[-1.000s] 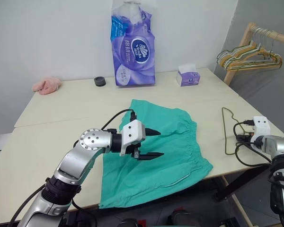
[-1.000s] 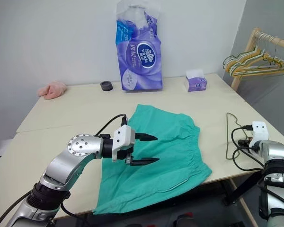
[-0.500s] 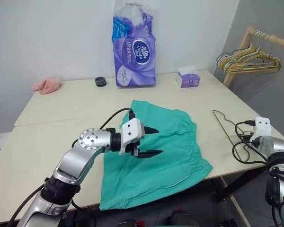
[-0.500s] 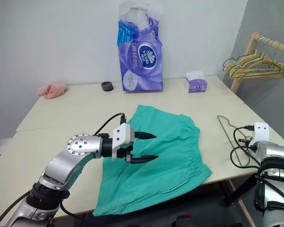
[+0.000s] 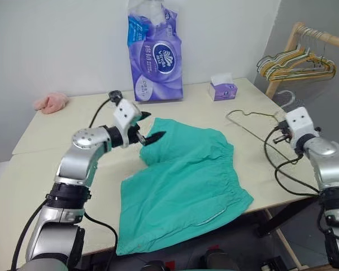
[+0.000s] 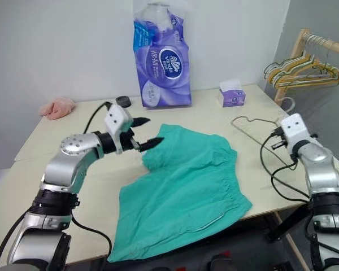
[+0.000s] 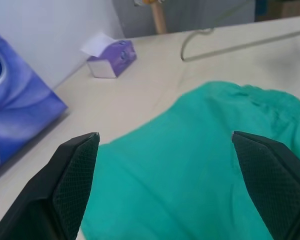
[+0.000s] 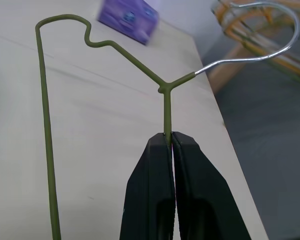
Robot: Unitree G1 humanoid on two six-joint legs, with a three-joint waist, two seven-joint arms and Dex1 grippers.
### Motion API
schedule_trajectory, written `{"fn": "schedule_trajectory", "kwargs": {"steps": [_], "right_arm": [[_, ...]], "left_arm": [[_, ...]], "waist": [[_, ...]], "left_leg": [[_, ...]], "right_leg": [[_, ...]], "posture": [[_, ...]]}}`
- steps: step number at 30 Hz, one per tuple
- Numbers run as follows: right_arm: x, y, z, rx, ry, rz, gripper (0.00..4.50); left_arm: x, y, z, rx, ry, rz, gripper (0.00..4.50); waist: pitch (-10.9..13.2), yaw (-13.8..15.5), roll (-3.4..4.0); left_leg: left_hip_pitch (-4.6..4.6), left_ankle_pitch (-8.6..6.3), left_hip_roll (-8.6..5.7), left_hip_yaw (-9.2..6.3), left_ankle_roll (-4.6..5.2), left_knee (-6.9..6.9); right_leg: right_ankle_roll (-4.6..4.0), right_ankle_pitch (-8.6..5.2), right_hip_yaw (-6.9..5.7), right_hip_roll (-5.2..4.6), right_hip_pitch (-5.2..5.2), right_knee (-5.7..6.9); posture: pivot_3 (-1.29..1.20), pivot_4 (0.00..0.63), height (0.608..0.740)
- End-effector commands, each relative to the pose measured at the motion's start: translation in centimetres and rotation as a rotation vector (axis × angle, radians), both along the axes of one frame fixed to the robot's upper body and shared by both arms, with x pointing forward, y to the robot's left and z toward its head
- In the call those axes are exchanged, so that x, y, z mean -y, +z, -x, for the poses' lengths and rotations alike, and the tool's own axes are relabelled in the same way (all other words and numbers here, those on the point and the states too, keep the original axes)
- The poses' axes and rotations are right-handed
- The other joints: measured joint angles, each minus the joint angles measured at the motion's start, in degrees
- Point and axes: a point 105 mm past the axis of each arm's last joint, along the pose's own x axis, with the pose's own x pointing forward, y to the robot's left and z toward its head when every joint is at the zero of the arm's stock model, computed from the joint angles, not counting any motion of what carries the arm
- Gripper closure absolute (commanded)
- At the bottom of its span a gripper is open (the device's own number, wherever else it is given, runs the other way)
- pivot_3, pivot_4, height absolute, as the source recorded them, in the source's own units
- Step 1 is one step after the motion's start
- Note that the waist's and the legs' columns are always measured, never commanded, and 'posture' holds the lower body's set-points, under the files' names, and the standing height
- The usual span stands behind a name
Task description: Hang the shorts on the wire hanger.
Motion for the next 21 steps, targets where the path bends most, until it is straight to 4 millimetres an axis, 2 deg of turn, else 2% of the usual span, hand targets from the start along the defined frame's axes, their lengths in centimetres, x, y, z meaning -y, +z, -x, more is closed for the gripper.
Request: {"fn": "schedule_trajectory", "kwargs": {"steps": [1, 2, 6, 8, 11, 15, 17, 21], "right_arm": [[-3.8, 3.0, 0.9, 0.121, 0.195, 0.119, 4.50], [-4.2, 3.1, 1.1, 0.125, 0.216, 0.129, 4.50], [-10.3, 4.6, 3.7, 0.250, 0.555, 0.266, 4.50], [-11.4, 4.6, 4.4, 0.273, 0.630, 0.284, 4.50], [-13.5, 4.6, 5.7, 0.298, 0.762, 0.307, 4.50], [-15.6, 4.8, 6.7, 0.333, 0.884, 0.328, 4.50], [-16.3, 5.0, 7.0, 0.344, 0.922, 0.335, 4.50], [-17.0, 5.4, 7.3, 0.364, 0.960, 0.340, 4.50]], "left_arm": [[-0.8, 2.1, 0.1, -0.033, -0.055, 0.106, 0.03], [-0.9, 2.2, 0.2, -0.046, -0.068, 0.119, 0.03], [-1.8, 0.9, 3.2, -0.273, -0.262, 0.088, 0.03], [-2.2, 0.6, 3.7, -0.313, -0.289, 0.059, 0.03], [-2.5, 0.4, 3.3, -0.318, -0.284, 0.028, 0.03], [-1.9, -0.5, 3.7, -0.357, -0.332, -0.006, 0.03], [-1.5, -1.7, 4.6, -0.398, -0.375, -0.045, 0.03], [-0.9, -2.9, 5.5, -0.441, -0.420, -0.068, 0.03]], "waist": [[0.01, 0.00, 0.01], [0.03, -0.03, 0.02], [0.13, -0.39, 0.03], [0.14, -0.89, 0.05], [0.17, -0.91, 0.00], [0.24, -0.82, -0.11], [0.24, -0.86, -0.11], [0.25, -0.84, -0.09]], "left_leg": [[0.00, 0.00, -0.01, 0.00, -0.01, 0.01], [0.00, 0.00, 0.00, -0.02, -0.02, 0.00], [-0.01, -0.01, 0.01, -0.03, -0.02, -0.02], [-0.01, -0.02, 0.04, -0.05, -0.05, -0.07], [0.05, -0.03, 0.02, -0.06, -0.05, -0.02], [0.04, -0.04, 0.03, -0.15, -0.03, 0.02], [0.05, -0.04, 0.03, -0.15, -0.03, 0.02], [0.05, -0.04, 0.03, -0.15, -0.04, 0.01]], "right_leg": [[0.00, 0.00, 0.00, 0.00, 0.00, 0.00], [0.00, 0.00, -0.02, 0.00, 0.00, 0.00], [0.00, -0.01, -0.03, 0.02, -0.05, 0.02], [-0.02, -0.03, -0.03, 0.07, -0.11, 0.04], [-0.03, -0.03, -0.02, 0.07, 0.00, 0.01], [-0.04, -0.03, -0.08, 0.07, 0.01, 0.02], [-0.04, -0.03, -0.07, 0.07, 0.01, 0.04], [-0.05, -0.03, -0.05, 0.08, -0.01, 0.04]], "posture": [[-0.14, 0.000, 0.740], [-0.14, 0.001, 0.740], [-0.15, 0.001, 0.740], [-0.15, 0.000, 0.740], [-0.15, 0.000, 0.740], [-0.15, 0.000, 0.740], [-0.15, 0.000, 0.740], [-0.15, 0.000, 0.740]]}}
